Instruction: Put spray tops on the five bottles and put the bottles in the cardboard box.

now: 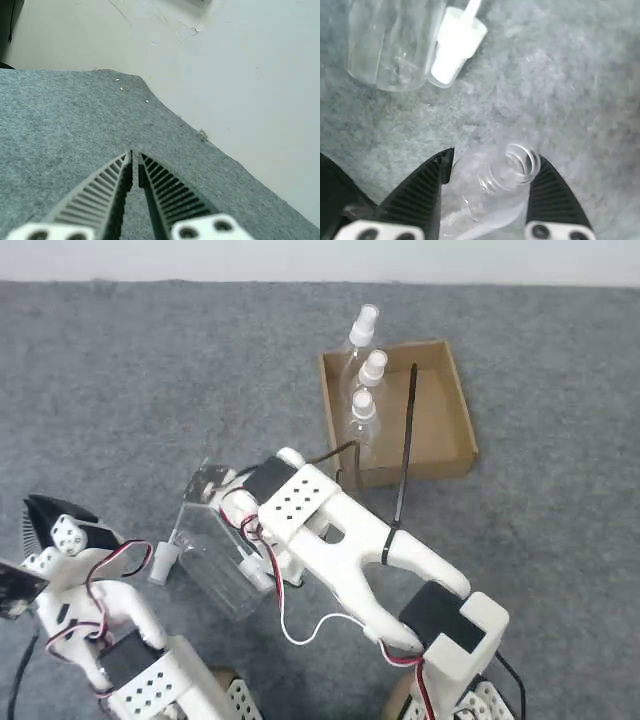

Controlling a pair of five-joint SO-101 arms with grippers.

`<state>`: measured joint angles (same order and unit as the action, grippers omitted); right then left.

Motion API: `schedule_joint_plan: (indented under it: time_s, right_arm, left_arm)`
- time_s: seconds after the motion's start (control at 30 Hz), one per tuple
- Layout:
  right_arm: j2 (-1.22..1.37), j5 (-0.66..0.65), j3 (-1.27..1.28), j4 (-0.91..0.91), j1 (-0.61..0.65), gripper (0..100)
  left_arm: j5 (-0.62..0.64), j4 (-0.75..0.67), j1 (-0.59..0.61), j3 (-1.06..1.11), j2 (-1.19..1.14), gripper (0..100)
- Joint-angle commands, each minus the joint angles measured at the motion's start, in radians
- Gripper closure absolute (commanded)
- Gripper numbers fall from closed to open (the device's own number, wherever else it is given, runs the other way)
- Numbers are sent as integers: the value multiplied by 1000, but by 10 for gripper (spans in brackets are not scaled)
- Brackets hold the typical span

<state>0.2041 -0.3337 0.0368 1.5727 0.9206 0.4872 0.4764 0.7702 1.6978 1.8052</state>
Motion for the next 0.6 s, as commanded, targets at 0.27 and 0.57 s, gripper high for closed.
schedule_joint_plan:
  time_s: [0.27,0.57]
  right_arm:
    - [-73,-278,112,-151,-15,875]
    - [-73,-196,110,-165,-65,635]
  left_arm:
    - [-12,-15,-5,-13,14,987]
    - [-12,-15,-5,-13,14,987]
